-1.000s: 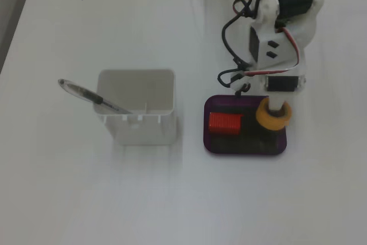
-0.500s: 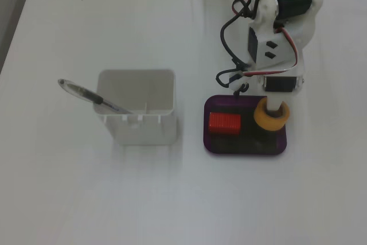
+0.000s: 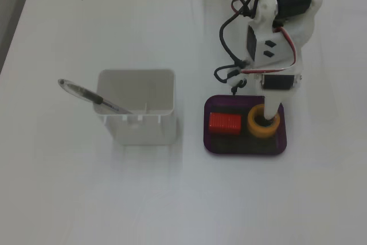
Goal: Grab up the yellow tape and put it in the box.
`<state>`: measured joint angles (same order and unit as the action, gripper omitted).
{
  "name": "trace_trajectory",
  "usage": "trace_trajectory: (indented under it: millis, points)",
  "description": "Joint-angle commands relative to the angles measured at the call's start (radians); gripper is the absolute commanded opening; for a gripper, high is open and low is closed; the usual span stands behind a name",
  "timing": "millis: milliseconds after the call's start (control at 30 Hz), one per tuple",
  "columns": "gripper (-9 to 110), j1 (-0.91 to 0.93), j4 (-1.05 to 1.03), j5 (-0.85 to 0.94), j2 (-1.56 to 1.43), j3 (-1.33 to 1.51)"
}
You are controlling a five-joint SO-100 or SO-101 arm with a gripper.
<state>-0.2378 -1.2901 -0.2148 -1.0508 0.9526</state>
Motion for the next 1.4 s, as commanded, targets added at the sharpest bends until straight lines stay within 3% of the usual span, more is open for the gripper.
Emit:
trace_trajectory:
  millis: [0,200,333,633,967,1200,1367]
  points:
    - [13,-0.009,-0.140,0.000,-0.118,-0.153]
    - [13,-0.009,-0.373,0.000,-0.330,-0.310]
    - [13,-0.009,-0.405,-0.002,-0.574,-0.245]
    - [13,-0.006,-0.403,0.084,-1.233,0.327]
    - [13,-0.005,-0.290,0.086,-1.893,1.187]
    - [13,-0.002,-0.164,0.089,-2.296,1.514]
    - [13,0.127,-0.067,0.215,-2.421,1.692]
